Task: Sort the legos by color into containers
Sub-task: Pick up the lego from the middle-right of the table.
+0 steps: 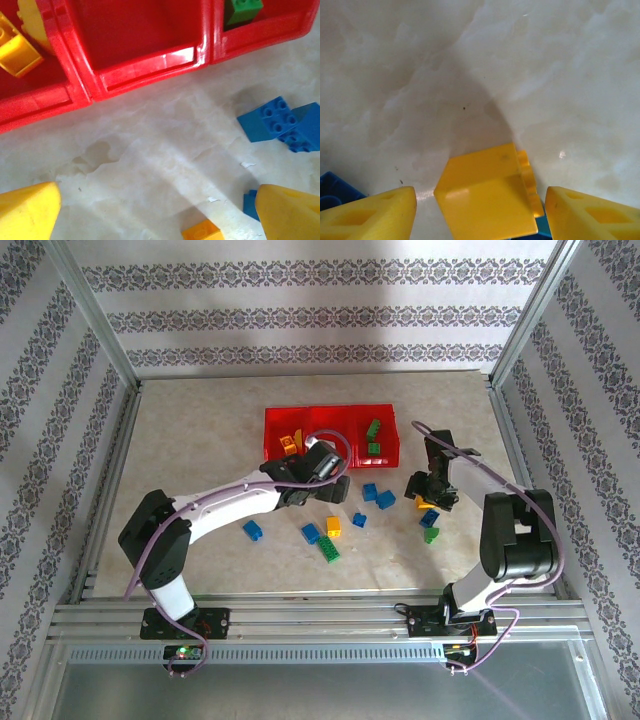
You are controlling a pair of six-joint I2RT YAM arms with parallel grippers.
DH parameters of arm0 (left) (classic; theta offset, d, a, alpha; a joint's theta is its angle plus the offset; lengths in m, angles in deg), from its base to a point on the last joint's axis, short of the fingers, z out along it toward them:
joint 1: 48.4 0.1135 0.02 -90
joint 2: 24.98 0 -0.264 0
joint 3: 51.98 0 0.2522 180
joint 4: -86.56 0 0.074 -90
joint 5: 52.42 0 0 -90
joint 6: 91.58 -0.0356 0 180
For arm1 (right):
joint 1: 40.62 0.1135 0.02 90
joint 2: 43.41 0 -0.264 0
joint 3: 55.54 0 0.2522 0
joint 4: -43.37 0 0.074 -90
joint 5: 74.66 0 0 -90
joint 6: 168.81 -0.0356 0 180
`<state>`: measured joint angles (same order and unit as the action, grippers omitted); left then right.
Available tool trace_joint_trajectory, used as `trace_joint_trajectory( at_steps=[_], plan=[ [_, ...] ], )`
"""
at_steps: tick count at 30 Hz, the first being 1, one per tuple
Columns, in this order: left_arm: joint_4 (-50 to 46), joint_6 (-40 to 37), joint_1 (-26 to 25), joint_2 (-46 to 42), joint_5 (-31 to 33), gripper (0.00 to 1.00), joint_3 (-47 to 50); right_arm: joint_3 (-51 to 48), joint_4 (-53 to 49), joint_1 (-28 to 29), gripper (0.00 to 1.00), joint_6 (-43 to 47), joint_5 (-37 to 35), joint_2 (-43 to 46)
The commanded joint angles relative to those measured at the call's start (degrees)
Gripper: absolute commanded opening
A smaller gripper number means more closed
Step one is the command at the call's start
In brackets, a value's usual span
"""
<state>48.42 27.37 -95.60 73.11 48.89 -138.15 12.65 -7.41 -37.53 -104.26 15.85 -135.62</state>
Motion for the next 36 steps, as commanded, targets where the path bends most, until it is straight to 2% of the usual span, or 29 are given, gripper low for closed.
trace_joint_trajectory(
  at_steps=[1, 7, 14, 25, 30, 36],
  plan=[
    [1.69, 1.01, -0.44, -2.92, 3.35, 1.0, 1.46, 1.79, -0.6, -0.66, 0.67, 1.88, -0.55, -1.94],
    [2.59, 1.95, -0.35, -5.78, 6.56, 1.0, 3.85, 2.45, -0.43, -0.97, 0.65, 2.87, -0.77, -4.92],
    [2.71, 3.64, 0.08, -8.74, 9.73, 1.0, 6.23, 3.17, 0.08, -0.98, 0.51, 3.3, 0.13, -6.65],
    [2.41, 6.35, 1.45, -14.75, 13.78, 1.0, 11.3, 3.42, -1.65, -0.18, 0.48, 1.07, 2.07, 0.97],
    [2.76, 7.66, 3.16, -18.17, 15.59, 1.0, 14.35, 5.06, -1.57, 4.59, 0.47, -1.58, 2.61, 6.79],
    [3.26, 10.91, 7.66, -22.18, 13.2, 1.0, 19.32, 10.58, -0.08, 13.72, 0.46, -4.23, 2.22, 8.77]
  ],
)
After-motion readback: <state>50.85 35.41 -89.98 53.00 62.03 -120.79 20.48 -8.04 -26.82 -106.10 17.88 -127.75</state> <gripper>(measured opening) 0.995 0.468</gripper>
